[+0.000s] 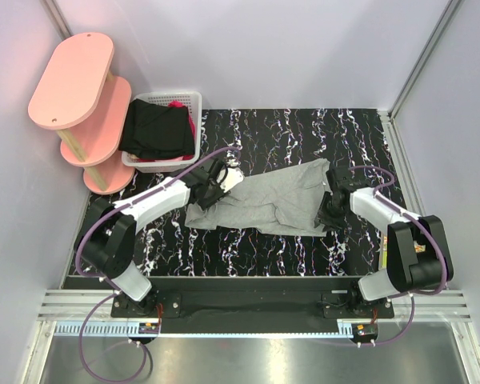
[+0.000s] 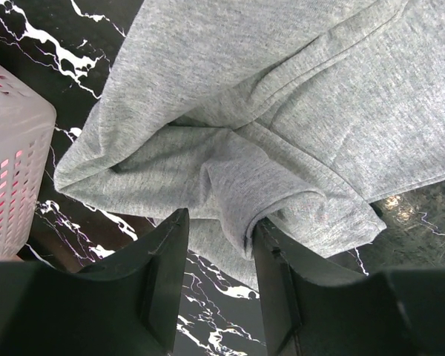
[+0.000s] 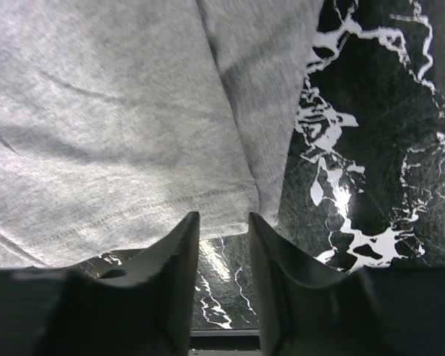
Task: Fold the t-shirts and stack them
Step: Flatten out the tshirt
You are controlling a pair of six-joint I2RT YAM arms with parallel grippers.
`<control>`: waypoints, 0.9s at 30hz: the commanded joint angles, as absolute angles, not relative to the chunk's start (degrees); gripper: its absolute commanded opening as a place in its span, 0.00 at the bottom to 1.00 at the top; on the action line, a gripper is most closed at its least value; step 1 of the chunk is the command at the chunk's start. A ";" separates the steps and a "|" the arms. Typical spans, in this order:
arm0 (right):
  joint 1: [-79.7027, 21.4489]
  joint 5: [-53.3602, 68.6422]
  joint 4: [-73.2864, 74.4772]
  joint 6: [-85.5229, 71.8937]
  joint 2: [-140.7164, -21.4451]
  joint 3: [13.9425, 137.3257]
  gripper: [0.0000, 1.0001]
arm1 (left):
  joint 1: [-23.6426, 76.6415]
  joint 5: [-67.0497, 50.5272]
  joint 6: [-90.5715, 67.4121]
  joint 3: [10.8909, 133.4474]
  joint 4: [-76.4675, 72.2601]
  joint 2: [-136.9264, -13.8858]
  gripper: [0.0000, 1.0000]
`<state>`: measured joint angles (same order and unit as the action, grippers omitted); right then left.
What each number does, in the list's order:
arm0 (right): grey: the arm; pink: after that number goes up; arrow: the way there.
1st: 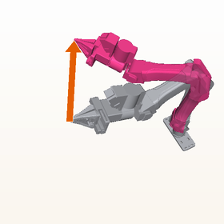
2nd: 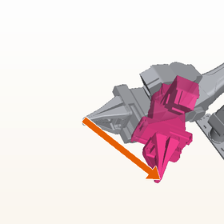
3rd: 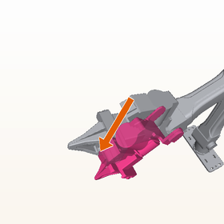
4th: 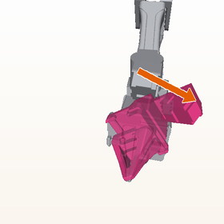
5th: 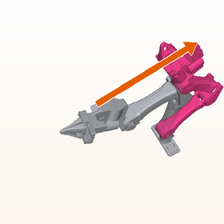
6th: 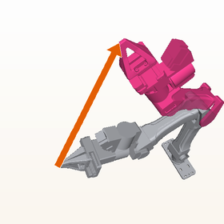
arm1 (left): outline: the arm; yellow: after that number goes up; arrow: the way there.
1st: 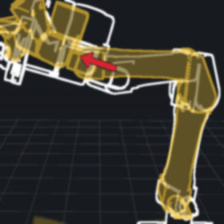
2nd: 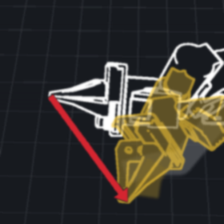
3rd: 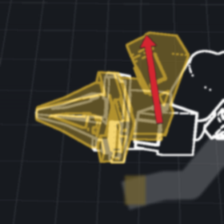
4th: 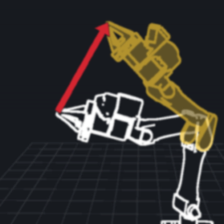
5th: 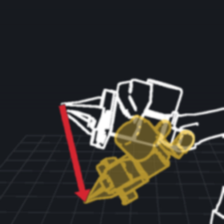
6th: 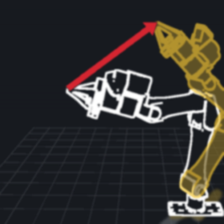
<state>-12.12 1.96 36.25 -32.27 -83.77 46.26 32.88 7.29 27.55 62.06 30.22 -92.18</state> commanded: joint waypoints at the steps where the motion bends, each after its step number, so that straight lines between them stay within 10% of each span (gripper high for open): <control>1: -12.39 0.26 35.33 -31.29 -85.16 49.48 0.37 | 32.52 6.59 28.21 60.74 28.65 -89.56 0.43; 18: -12.39 0.44 34.80 -32.69 -85.61 47.20 0.54 | 32.34 6.94 28.39 60.12 28.65 -87.72 0.43; 27: -12.48 1.67 32.70 -34.19 -87.71 45.70 0.23 | 32.17 7.03 28.39 60.12 28.65 -87.63 0.42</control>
